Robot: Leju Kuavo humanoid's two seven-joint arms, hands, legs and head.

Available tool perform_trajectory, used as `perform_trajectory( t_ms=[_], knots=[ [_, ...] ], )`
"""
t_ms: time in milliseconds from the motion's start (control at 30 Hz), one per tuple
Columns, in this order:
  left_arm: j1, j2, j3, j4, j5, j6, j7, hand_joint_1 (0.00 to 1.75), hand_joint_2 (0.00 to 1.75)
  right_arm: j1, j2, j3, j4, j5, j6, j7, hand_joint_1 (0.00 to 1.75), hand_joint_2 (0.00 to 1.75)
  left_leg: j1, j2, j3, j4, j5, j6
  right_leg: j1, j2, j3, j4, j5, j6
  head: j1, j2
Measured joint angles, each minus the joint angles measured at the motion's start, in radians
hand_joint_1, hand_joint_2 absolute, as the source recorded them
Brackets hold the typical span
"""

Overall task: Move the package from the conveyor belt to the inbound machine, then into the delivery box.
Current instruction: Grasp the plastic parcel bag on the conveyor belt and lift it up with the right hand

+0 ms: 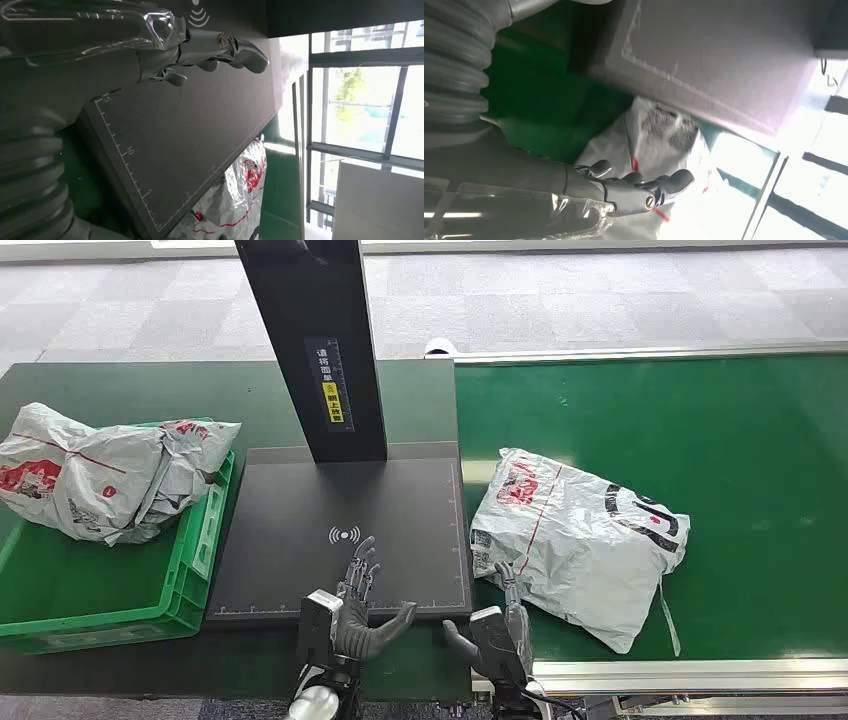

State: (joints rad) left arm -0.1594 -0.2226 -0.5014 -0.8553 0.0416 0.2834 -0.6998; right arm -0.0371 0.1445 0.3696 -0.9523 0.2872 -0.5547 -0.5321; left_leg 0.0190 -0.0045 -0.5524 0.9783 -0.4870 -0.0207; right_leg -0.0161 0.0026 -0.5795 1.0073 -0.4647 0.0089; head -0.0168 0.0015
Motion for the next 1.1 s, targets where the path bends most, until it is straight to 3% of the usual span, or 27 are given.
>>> perform_trajectory(
  t_ms=[333, 533, 600, 667, 833, 967, 1100],
  knots=[
    [0.028, 0.009, 0.042, -0.041, -0.014, -0.012, -0.001, 0.0, 1.75, 0.045, -0.057, -0.261, -0.308, 0.093, 0.074, 0.01, 0.0, 1.75, 0.0, 0.0, 0.0, 0.0, 0.0, 0.0, 0.0, 0.0, 0.0, 0.0, 0.0, 0.0, 0.0, 0.0],
    [0.032, 0.008, 0.053, -0.05, -0.022, -0.012, -0.001, 0.0, 1.75, 0.061, -0.063, -0.322, -0.39, 0.119, 0.069, 0.008, 0.0, 1.75, 0.0, 0.0, 0.0, 0.0, 0.0, 0.0, 0.0, 0.0, 0.0, 0.0, 0.0, 0.0, 0.0, 0.0],
    [0.034, 0.008, 0.056, -0.053, -0.026, -0.012, -0.001, 0.0, 1.75, 0.057, -0.072, -0.341, -0.404, 0.161, 0.056, 0.039, 0.0, 1.75, 0.0, 0.0, 0.0, 0.0, 0.0, 0.0, 0.0, 0.0, 0.0, 0.0, 0.0, 0.0, 0.0, 0.0],
    [0.035, 0.008, 0.06, -0.054, -0.03, -0.016, -0.001, 0.0, 1.75, 0.043, -0.092, -0.365, -0.406, 0.218, 0.062, 0.122, 0.0, 1.75, 0.0, 0.0, 0.0, 0.0, 0.0, 0.0, 0.0, 0.0, 0.0, 0.0, 0.0, 0.0, 0.0, 0.0],
    [0.037, 0.011, 0.067, -0.055, -0.033, -0.034, -0.001, 0.0, 1.75, -0.021, -0.15, -0.455, -0.312, 0.361, 0.179, 0.385, 0.0, 1.75, -0.001, 0.0, 0.0, 0.0, 0.0, 0.0, -0.001, 0.0, 0.001, 0.0, 0.0, 0.0, 0.0, 0.0],
    [0.042, 0.019, 0.066, -0.055, -0.029, -0.044, -0.001, 0.0, 1.75, -0.085, -0.178, -0.512, -0.153, 0.388, 0.24, 0.407, 0.0, 1.75, -0.001, 0.0, 0.0, 0.0, 0.0, 0.0, -0.001, 0.0, 0.001, 0.0, 0.0, 0.0, 0.0, 0.0],
    [0.041, 0.022, 0.065, -0.055, -0.019, -0.046, -0.001, 0.0, 1.75, -0.185, -0.198, -0.53, 0.059, 0.411, 0.277, 0.356, 0.0, 1.75, 0.0, 0.001, 0.001, 0.0, 0.0, 0.0, 0.0, 0.0, 0.001, 0.0, 0.001, 0.0, 0.0, 0.0]
  ],
)
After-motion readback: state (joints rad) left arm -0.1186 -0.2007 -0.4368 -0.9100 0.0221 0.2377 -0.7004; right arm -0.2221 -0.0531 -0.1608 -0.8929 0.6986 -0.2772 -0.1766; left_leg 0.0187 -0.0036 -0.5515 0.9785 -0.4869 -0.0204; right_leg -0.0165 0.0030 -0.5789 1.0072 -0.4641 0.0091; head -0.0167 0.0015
